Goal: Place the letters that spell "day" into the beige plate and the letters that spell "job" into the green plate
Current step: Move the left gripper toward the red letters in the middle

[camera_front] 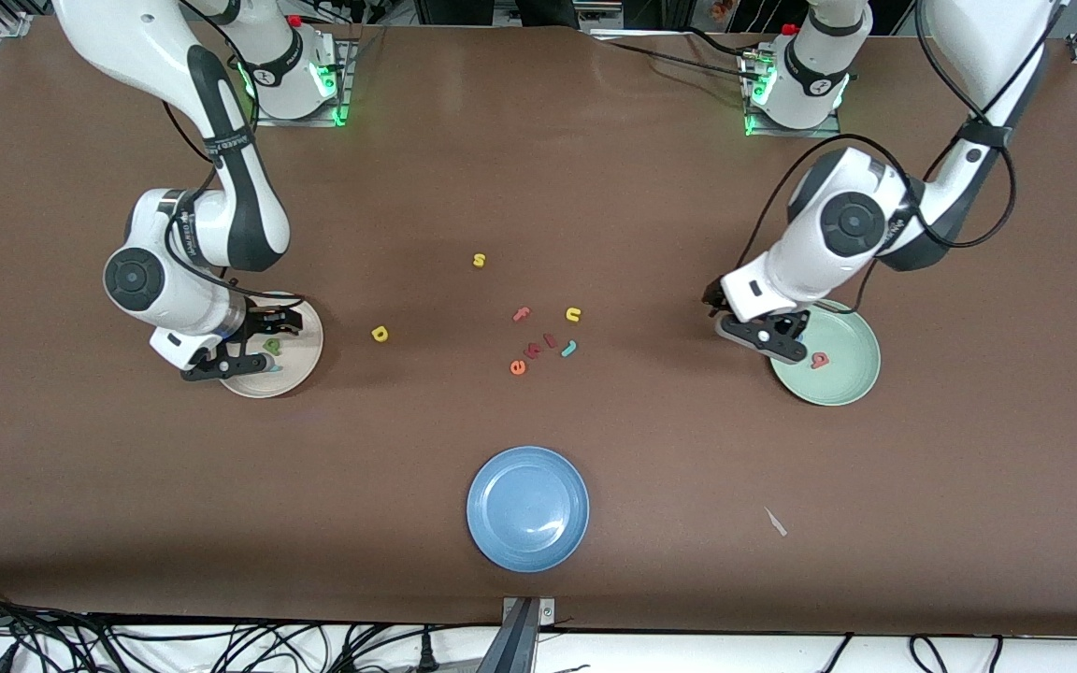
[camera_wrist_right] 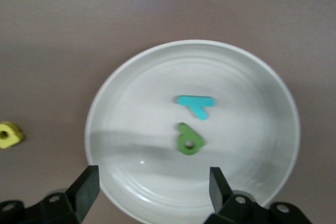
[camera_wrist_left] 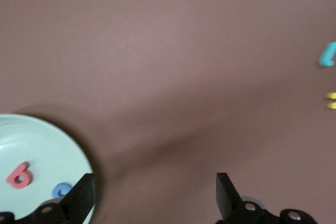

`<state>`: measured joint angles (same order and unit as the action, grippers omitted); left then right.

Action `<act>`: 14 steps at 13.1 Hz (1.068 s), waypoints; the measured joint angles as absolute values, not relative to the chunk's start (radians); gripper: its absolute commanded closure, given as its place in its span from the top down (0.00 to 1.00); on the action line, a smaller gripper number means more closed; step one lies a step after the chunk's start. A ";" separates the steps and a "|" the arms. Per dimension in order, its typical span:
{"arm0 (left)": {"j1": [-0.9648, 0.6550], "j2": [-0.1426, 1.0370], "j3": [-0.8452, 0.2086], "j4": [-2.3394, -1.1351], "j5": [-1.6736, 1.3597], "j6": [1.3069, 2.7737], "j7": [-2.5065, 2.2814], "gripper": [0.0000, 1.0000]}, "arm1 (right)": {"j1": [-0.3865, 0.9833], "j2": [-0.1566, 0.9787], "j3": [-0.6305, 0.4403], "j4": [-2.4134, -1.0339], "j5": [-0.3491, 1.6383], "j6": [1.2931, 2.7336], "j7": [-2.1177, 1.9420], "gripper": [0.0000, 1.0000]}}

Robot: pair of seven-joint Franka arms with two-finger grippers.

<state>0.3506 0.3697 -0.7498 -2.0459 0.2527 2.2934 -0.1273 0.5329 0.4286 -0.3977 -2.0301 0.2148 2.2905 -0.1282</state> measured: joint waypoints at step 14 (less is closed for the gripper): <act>-0.167 0.674 -0.553 -1.662 0.254 2.256 -0.181 0.61 | 0.717 0.450 -0.357 -2.032 0.215 2.385 0.163 0.94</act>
<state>-0.1667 0.6740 -0.5530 -1.6620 0.2535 2.2557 -0.1809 0.7170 0.4504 -0.3571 -2.0318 0.2148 2.3848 0.1627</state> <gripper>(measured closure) 0.278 0.057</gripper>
